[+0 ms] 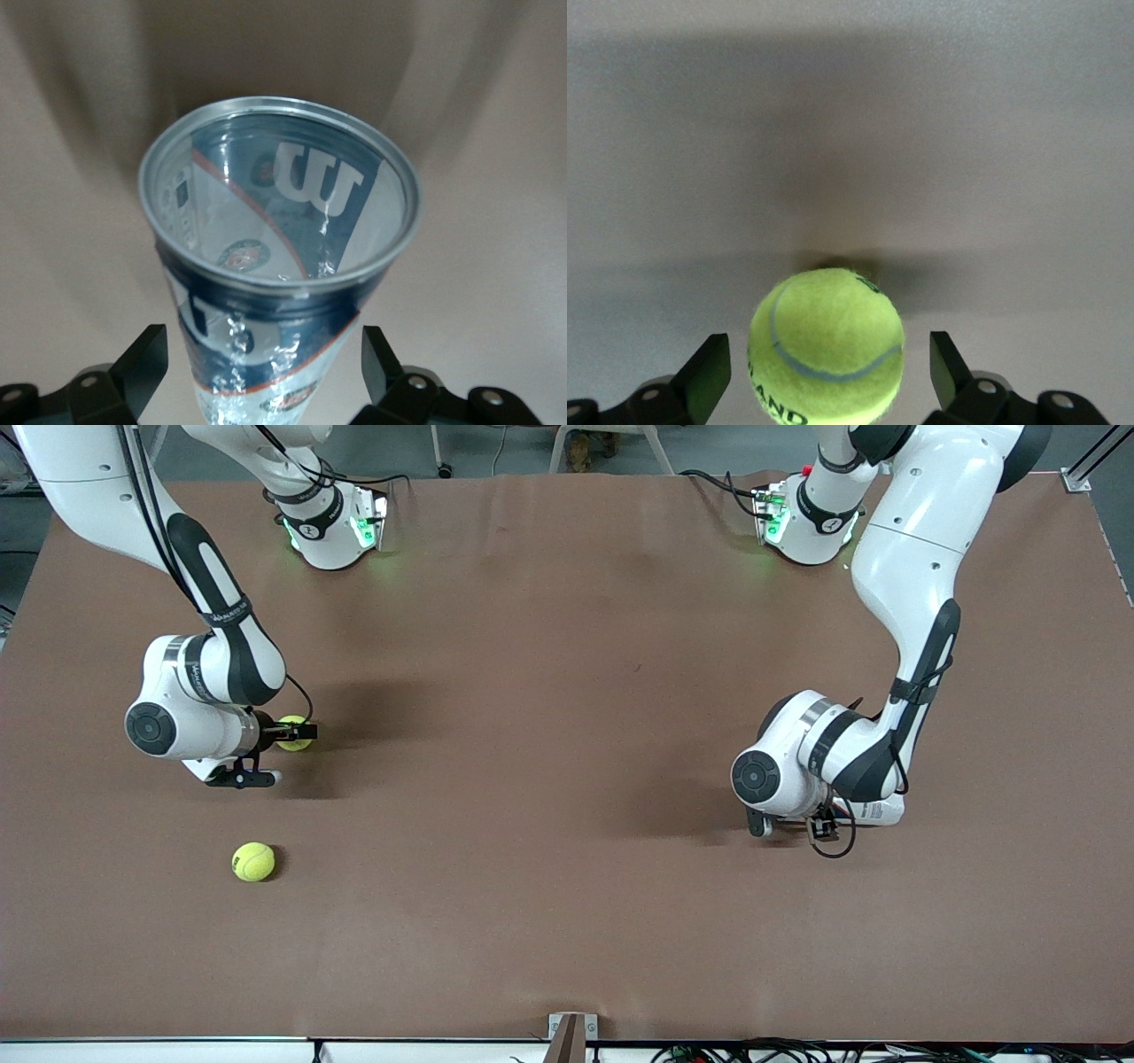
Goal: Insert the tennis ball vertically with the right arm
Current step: 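Grasp the tennis ball with the right gripper while the left gripper grasps the can, then lift the can upright with the left gripper while the right gripper lifts the ball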
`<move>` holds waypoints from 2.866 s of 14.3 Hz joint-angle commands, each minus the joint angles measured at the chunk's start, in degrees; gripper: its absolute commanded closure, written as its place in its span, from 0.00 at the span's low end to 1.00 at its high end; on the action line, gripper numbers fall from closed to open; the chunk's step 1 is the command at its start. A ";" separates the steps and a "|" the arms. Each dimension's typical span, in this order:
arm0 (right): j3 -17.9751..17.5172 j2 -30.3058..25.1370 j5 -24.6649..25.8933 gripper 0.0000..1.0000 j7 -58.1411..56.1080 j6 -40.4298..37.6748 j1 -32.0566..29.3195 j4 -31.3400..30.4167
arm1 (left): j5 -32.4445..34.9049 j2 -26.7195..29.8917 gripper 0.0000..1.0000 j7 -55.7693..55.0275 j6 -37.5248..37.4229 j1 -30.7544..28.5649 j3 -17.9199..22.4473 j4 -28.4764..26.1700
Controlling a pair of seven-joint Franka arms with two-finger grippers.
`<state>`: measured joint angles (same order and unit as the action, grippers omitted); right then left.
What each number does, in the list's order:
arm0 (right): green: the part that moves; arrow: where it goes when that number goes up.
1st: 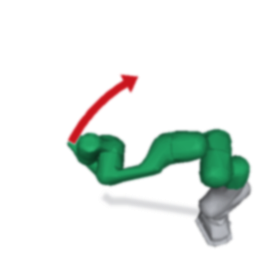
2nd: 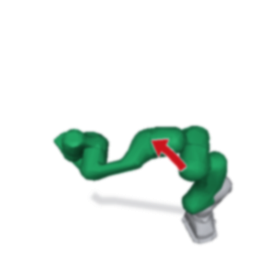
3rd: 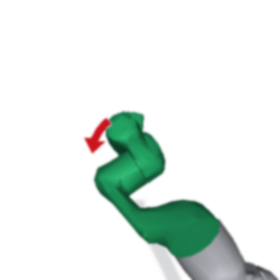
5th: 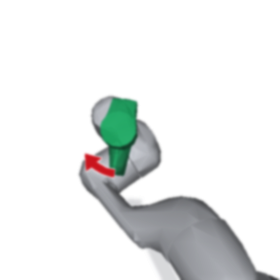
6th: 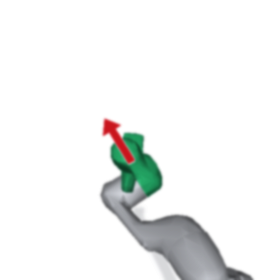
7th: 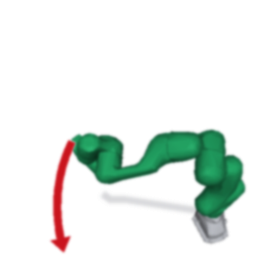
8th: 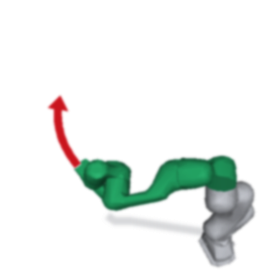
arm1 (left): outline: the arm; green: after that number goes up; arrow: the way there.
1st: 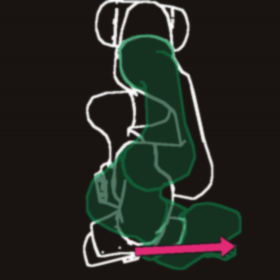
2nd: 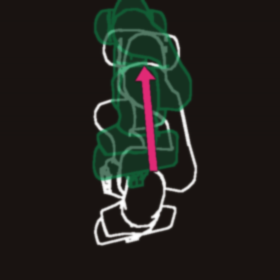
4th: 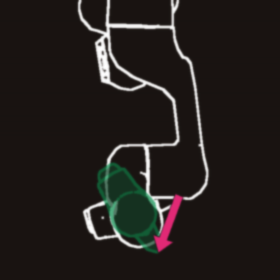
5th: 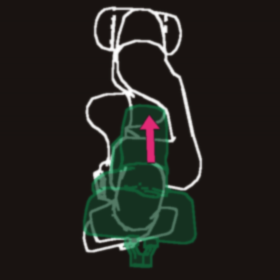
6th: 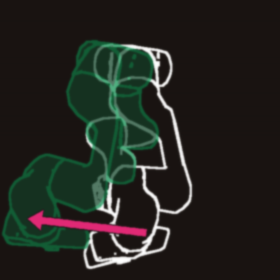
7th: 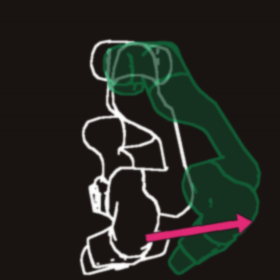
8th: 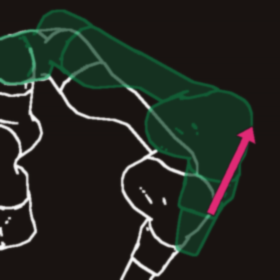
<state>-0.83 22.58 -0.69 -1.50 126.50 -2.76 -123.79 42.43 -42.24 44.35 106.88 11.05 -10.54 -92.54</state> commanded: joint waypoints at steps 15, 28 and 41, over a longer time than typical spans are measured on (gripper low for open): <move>-0.14 -1.48 -0.37 0.49 0.45 -1.59 0.04 0.12 | 1.25 -2.06 0.27 -1.90 4.21 -0.60 0.08 -0.80; -0.14 -1.40 -0.37 0.53 0.27 -10.13 -0.49 5.84 | -20.32 -0.04 0.37 3.36 3.95 -0.86 -7.55 4.55; -0.23 -4.83 -1.50 0.53 -0.08 -19.08 -1.63 14.96 | -69.36 -0.74 0.37 29.52 30.46 0.02 -17.85 9.75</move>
<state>-0.64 18.63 -0.94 -1.51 110.71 -3.73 -112.16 -20.37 -42.76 66.67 132.21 11.16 -27.53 -81.76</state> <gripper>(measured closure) 0.335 0.366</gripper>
